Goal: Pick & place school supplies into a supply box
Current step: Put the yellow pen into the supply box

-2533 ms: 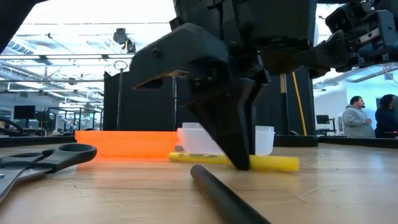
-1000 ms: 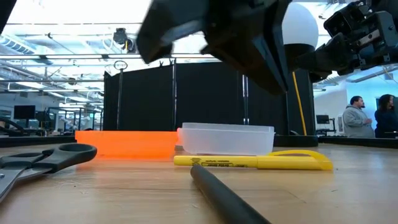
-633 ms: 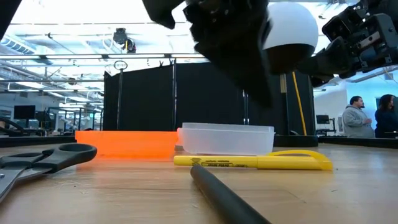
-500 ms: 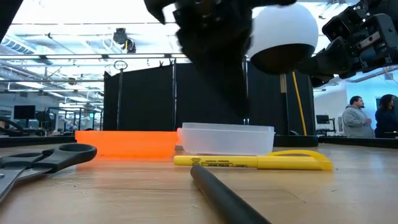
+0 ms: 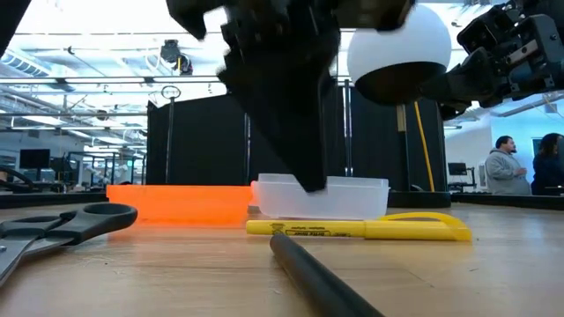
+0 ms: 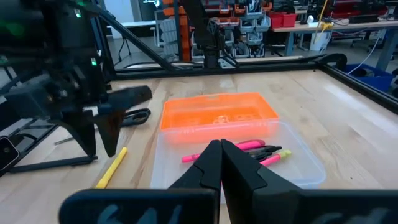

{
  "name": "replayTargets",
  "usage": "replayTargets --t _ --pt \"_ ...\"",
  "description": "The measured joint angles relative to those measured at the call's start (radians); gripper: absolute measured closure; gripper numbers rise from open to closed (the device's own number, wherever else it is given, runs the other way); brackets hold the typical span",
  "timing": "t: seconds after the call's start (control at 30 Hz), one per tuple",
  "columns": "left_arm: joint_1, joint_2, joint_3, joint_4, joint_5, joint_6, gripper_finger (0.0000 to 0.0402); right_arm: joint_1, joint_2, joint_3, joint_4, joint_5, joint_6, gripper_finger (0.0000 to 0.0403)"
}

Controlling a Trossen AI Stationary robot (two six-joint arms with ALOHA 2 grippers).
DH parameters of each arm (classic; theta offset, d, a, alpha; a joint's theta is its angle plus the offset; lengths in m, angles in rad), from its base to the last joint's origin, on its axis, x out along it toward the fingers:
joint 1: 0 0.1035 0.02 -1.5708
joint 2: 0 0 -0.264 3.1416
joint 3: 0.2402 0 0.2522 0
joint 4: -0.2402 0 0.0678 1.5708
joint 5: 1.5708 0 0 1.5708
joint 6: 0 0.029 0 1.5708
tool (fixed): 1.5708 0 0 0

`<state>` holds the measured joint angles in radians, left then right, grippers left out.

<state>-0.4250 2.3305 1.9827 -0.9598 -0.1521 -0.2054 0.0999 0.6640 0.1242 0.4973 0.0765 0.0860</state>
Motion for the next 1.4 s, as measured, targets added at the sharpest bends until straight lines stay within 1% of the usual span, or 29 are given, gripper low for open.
replayTargets --t 0.1,0.27,0.47,0.53,0.6,0.77,0.8,1.0,1.13,1.23,1.4 --pt "0.005 0.026 0.000 0.007 0.025 0.023 0.0225 0.000 0.000 0.000 0.000 0.000 -0.001 0.0403" --pt "0.015 0.062 0.001 0.019 0.023 0.045 0.0222 0.000 0.000 0.000 -0.001 0.000 -0.013 0.0403" --pt "0.033 0.082 0.006 0.016 0.041 0.019 0.0226 0.000 0.000 0.000 -0.002 0.000 -0.015 0.0403" --pt "0.040 0.099 0.007 0.002 0.070 0.003 0.0240 0.000 0.000 0.000 -0.002 0.000 -0.015 0.0403" --pt "0.046 0.112 0.007 -0.007 0.092 -0.029 0.0267 0.000 0.000 0.000 -0.008 0.000 -0.015 0.0403" --pt "0.056 0.138 0.011 -0.014 0.129 -0.087 0.0368 0.000 0.000 0.000 -0.017 0.000 -0.003 0.0403" --pt "0.055 0.139 0.011 -0.014 0.127 -0.088 0.0377 0.000 0.000 0.000 -0.017 0.000 -0.002 0.0403" --pt "0.056 0.120 0.005 -0.009 0.103 -0.113 0.0376 0.000 0.000 0.000 -0.016 0.000 -0.001 0.0403" --pt "0.054 0.065 -0.004 0.009 0.084 -0.164 0.0377 0.000 0.000 0.000 -0.016 0.000 -0.001 0.0403" --pt "0.047 0.029 -0.009 0.029 0.045 -0.197 0.0379 0.000 0.000 0.000 -0.017 0.000 -0.004 0.0403" --pt "0.045 -0.047 -0.002 0.045 -0.009 -0.255 0.0398 0.000 0.000 0.000 -0.017 0.000 -0.009 0.0403"
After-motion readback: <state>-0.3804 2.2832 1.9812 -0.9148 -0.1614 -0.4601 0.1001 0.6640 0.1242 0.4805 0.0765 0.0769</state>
